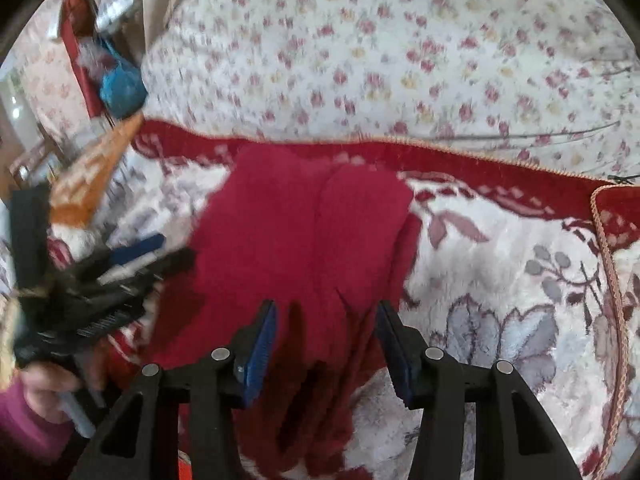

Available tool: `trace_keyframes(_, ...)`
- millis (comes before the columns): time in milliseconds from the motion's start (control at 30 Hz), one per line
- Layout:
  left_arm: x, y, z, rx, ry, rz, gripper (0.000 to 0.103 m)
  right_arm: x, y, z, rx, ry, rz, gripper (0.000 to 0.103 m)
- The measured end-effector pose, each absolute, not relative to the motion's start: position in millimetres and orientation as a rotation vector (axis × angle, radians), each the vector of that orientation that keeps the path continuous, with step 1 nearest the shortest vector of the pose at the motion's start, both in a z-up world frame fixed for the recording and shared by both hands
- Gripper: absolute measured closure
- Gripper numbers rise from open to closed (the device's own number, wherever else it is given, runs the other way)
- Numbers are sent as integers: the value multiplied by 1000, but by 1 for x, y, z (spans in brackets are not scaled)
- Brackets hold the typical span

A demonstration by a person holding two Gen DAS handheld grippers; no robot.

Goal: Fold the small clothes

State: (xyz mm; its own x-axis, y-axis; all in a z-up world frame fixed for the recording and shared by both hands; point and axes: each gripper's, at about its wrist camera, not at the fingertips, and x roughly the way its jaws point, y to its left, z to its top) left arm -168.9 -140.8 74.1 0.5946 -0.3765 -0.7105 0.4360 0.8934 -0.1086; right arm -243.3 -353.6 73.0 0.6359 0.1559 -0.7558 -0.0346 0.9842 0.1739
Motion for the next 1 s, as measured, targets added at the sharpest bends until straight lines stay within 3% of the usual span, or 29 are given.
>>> trace_keyframes(200,-170,-138,75,79,796,-462,44,-242,-335,91,121,796,130,54)
trace_keyframes(367,-173,-137,78,97,769,-453,44,-226,-323,55,37,897,66,61)
trace_keyframes(467,-175,-138,80,101,754,-456,44,-227,-324,40,30,912,44,61)
trace_keyframes(1000,-188,-133,94,89,702,-465,44,-265,-333,74,227,821,-13,54)
